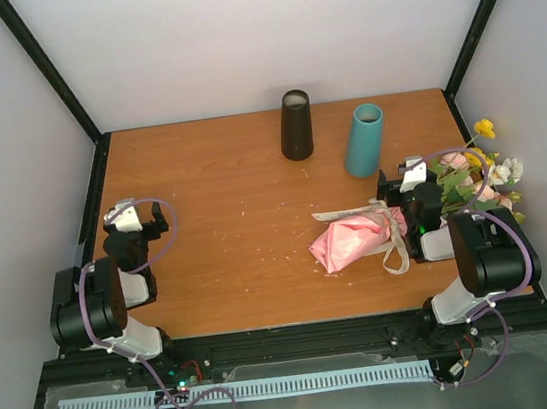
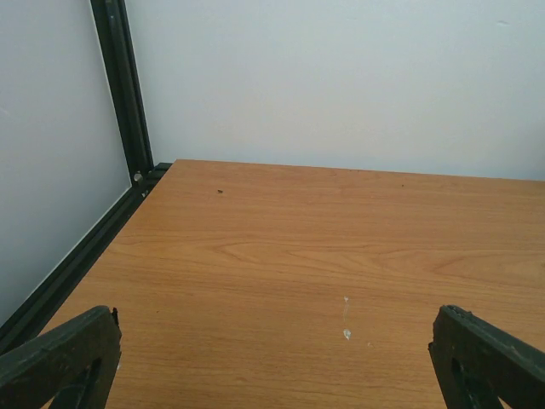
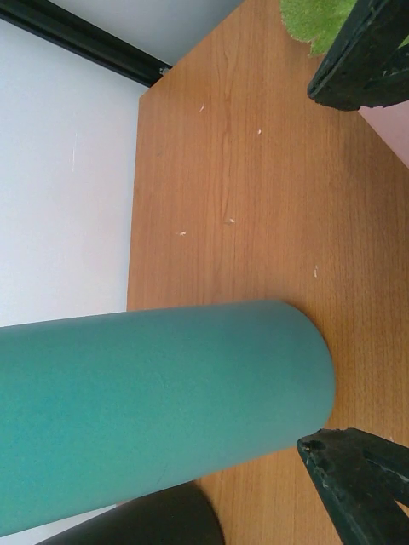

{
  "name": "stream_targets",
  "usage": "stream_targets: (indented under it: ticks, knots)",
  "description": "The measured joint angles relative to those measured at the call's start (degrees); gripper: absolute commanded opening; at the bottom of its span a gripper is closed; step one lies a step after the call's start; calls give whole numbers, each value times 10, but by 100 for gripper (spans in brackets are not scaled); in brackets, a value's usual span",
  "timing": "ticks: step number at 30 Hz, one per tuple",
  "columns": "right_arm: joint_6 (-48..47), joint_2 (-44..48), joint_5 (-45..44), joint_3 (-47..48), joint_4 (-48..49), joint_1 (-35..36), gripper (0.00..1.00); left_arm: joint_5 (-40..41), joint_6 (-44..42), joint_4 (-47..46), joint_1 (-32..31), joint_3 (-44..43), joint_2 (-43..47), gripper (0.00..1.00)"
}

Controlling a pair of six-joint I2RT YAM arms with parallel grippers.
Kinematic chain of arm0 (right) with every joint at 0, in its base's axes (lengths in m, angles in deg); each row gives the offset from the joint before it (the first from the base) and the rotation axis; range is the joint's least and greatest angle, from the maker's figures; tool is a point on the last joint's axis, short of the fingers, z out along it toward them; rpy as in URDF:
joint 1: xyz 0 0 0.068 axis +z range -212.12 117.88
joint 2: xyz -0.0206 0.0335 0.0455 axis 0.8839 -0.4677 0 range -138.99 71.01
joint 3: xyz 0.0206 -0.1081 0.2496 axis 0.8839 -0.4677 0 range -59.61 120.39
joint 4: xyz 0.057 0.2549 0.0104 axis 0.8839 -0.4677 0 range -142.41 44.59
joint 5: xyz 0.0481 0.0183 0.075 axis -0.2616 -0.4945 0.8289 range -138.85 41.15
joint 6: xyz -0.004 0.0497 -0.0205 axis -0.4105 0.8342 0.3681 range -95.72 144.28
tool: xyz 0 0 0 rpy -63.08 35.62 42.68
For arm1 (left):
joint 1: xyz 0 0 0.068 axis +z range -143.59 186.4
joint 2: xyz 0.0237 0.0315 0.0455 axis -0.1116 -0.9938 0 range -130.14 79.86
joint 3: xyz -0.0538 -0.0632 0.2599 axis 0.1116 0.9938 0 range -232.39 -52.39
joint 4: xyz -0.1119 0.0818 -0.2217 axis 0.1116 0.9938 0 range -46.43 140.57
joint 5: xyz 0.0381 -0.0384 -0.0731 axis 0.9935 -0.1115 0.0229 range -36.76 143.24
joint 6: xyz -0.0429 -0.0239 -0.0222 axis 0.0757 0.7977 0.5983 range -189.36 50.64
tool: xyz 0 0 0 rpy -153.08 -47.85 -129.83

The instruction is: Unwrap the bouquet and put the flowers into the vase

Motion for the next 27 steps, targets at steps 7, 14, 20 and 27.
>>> stream_targets:
  ticks: [7, 14, 20, 27]
  knots:
    - [0, 0, 2, 0, 0, 0, 100, 0, 0, 0, 0, 0, 0, 99]
    - [0, 0, 3, 0, 0, 0, 100, -10, -5, 9, 0, -1, 7, 99]
    - [0, 0, 9, 0, -2, -2, 100, -14, -5, 99, -2, -33, 89, 100]
    - [3, 25, 2, 0, -36, -2, 100, -14, 5, 221, -6, -65, 178, 99]
